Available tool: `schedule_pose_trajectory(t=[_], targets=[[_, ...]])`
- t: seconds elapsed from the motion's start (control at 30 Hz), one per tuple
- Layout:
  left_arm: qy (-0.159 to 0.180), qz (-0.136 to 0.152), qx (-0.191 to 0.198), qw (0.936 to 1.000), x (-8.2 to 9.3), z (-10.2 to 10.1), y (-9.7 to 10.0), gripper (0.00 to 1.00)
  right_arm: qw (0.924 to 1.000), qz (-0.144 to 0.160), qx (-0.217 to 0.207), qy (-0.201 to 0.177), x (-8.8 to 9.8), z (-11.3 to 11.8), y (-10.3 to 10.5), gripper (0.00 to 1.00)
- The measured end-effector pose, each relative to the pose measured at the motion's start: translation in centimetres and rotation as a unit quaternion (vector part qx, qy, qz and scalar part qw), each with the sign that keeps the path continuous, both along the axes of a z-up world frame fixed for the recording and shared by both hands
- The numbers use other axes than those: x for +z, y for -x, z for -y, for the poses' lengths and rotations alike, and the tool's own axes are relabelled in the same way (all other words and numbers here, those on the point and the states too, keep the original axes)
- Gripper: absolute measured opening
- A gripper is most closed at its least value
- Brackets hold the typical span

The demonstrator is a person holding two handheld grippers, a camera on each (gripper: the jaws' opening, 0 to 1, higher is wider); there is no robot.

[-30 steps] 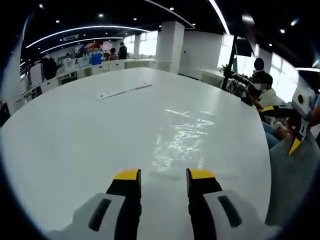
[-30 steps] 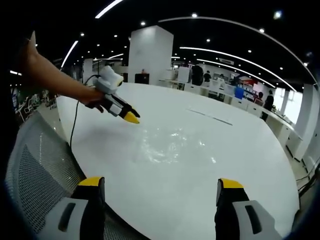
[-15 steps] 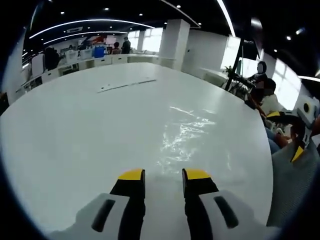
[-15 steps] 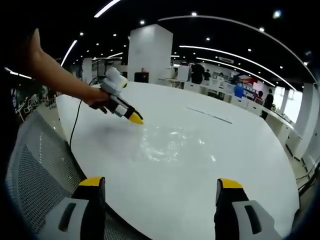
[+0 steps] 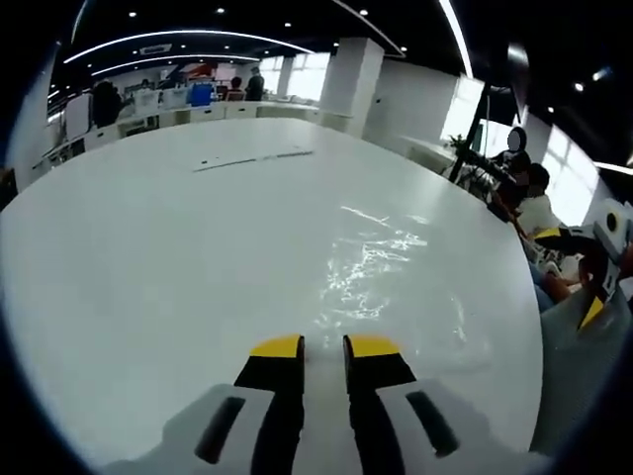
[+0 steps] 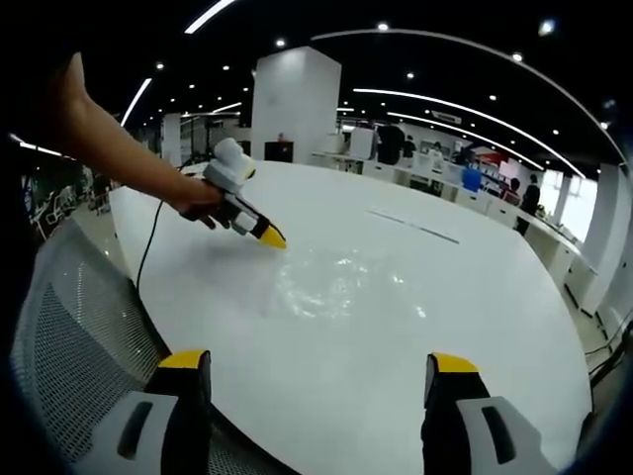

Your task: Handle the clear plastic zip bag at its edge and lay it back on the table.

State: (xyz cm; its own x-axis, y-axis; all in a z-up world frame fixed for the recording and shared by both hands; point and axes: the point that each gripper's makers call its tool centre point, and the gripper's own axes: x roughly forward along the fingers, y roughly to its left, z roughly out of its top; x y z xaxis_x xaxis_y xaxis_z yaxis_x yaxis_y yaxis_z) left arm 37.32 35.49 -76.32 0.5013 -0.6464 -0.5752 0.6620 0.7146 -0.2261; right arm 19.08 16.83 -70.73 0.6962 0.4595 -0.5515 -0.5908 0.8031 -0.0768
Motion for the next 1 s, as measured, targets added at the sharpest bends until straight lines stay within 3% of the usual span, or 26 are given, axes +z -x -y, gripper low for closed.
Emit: schedule_pose_trajectory(t=[0.23,0.73,1.0], targets=[[-0.03,0.027,-0.018,0.999,-0.5,0.0,-0.2,0.0,1.0,0.0,0.0,0.002,0.0,0.0,-0.1,0.88],[-0.046,0.039,-0.033,0.9976,-1.0,-0.4,-0.1,0.0,1.0,0.002,0.0,0.005,-0.1,0.1,-0.1,0.88],[-0.064,0.065,-0.059,0.9941,0.4,-0.4,-0.2,0.0,1.0,0.001,0.002,0.006,0.0,0.0,0.0,0.88]])
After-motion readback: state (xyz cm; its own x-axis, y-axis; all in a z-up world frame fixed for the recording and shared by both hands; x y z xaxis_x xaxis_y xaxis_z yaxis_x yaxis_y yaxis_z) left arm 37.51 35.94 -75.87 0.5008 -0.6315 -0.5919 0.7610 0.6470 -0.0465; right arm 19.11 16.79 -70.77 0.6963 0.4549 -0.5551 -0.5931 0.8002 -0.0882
